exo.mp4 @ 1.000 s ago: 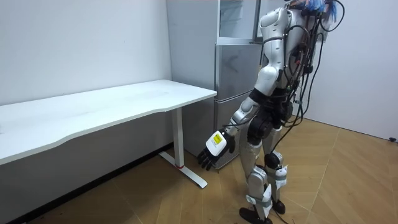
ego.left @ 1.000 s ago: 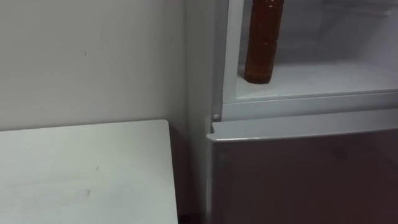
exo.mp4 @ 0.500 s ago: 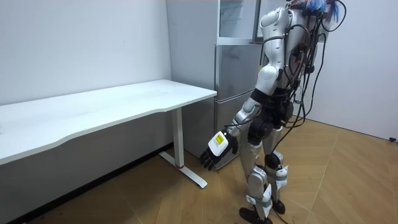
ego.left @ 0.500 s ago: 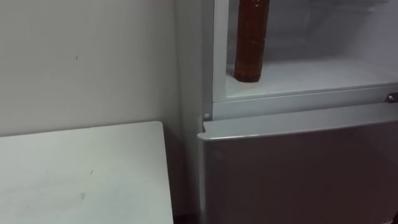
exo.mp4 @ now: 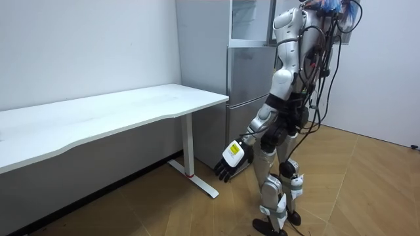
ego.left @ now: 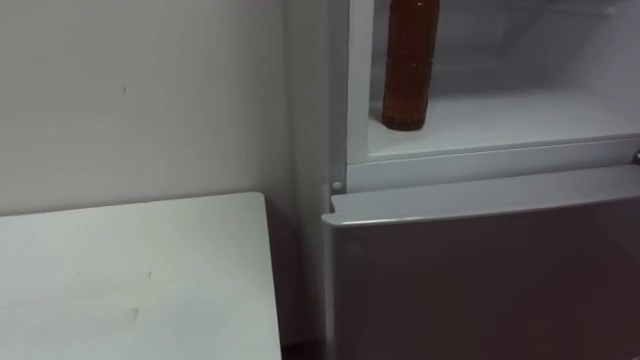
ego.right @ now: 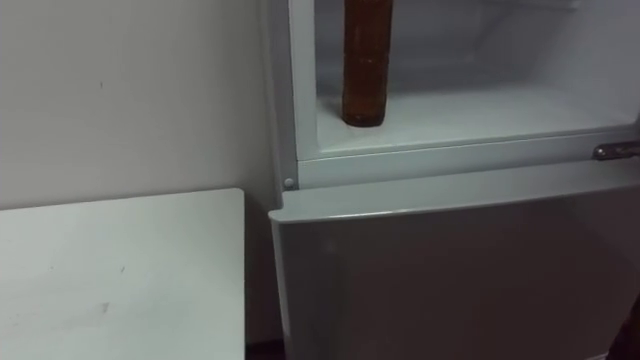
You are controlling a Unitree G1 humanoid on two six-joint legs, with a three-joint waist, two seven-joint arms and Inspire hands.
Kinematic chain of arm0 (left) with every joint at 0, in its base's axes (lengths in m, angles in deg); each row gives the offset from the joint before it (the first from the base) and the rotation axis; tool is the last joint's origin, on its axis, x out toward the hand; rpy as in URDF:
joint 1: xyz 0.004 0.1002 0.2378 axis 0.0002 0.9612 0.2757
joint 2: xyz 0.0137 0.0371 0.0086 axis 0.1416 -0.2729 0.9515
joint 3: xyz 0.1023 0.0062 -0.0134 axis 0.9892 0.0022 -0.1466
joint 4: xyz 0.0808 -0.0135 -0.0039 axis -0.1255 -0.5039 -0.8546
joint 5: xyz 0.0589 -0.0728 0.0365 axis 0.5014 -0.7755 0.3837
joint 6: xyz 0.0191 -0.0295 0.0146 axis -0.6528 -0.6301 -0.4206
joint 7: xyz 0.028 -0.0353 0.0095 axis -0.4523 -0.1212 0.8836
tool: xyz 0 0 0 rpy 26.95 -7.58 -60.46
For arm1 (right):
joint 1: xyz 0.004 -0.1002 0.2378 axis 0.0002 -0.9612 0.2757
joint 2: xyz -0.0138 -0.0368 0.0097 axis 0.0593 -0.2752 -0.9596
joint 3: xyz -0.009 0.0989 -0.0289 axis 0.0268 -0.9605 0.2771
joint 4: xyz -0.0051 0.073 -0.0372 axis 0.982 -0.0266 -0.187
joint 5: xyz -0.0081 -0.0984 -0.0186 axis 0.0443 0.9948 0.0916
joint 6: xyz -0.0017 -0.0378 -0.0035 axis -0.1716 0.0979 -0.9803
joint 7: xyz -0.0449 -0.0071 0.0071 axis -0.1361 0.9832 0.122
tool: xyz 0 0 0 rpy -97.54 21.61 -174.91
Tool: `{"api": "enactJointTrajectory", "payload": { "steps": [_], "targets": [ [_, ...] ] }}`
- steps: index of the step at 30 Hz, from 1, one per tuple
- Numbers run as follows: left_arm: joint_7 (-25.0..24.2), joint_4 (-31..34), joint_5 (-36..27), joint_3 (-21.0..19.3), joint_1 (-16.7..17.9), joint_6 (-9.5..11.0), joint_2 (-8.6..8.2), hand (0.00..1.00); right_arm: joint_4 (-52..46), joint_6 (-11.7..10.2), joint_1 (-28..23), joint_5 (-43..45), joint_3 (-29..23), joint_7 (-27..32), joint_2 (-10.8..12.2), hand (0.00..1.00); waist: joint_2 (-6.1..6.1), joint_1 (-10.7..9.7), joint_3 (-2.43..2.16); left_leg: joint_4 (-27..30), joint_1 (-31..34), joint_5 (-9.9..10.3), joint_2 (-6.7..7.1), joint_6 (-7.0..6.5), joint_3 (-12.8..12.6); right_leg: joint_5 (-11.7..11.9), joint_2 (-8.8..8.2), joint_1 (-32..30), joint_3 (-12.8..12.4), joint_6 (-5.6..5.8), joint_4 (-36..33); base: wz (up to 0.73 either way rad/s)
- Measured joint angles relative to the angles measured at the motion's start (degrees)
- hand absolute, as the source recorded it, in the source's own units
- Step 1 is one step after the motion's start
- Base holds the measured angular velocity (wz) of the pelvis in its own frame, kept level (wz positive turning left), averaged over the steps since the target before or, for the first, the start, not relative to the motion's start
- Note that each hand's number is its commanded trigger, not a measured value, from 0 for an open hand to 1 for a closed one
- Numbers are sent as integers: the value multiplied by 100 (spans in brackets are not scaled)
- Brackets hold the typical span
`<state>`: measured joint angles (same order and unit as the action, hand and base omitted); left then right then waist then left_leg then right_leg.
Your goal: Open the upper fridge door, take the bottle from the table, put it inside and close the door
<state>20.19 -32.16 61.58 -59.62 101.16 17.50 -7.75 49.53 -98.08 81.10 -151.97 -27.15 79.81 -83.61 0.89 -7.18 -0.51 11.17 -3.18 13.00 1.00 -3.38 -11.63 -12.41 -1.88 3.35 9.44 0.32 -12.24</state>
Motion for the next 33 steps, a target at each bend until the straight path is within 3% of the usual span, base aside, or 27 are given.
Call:
{"api": "enactJointTrajectory", "payload": {
  "steps": [3,8,13,22,27,33],
  "targets": [
    [11,-197,-2,1,-75,95,-4,0,0,0,-3,153,67,88,0,0,17,18,6,10,6,0,40,0,-1,-27,-7,-27,-9,-3,-59,0],
    [4,-255,-2,3,-76,89,-1,0,-3,84,-42,435,190,248,0,0,75,38,36,12,-37,0,52,1,-25,-92,-20,-51,-60,0,-147,-3],
    [-6,-272,-2,7,-105,105,5,0,-4,112,-225,948,372,288,1,0,77,132,37,5,-23,1,54,0,-86,-100,-16,-113,-147,2,-159,-8],
    [13,-350,-4,47,-109,150,26,0,-41,122,-423,1834,1093,310,2,0,61,155,36,9,-42,2,10,-1,-198,-94,-28,-165,-167,-8,-259,-7],
    [27,-552,-26,268,-307,156,129,0,-44,406,-485,3077,1783,287,1,0,17,266,29,54,-32,-1,-25,5,-201,-62,-10,-185,-155,-40,-258,-2],
    [15,-761,-62,418,-360,168,160,0,-139,541,-556,3611,2183,170,0,0,-15,280,38,43,-24,-3,-27,7,-203,-63,-10,-189,-142,-39,-248,1]
  ]
}}
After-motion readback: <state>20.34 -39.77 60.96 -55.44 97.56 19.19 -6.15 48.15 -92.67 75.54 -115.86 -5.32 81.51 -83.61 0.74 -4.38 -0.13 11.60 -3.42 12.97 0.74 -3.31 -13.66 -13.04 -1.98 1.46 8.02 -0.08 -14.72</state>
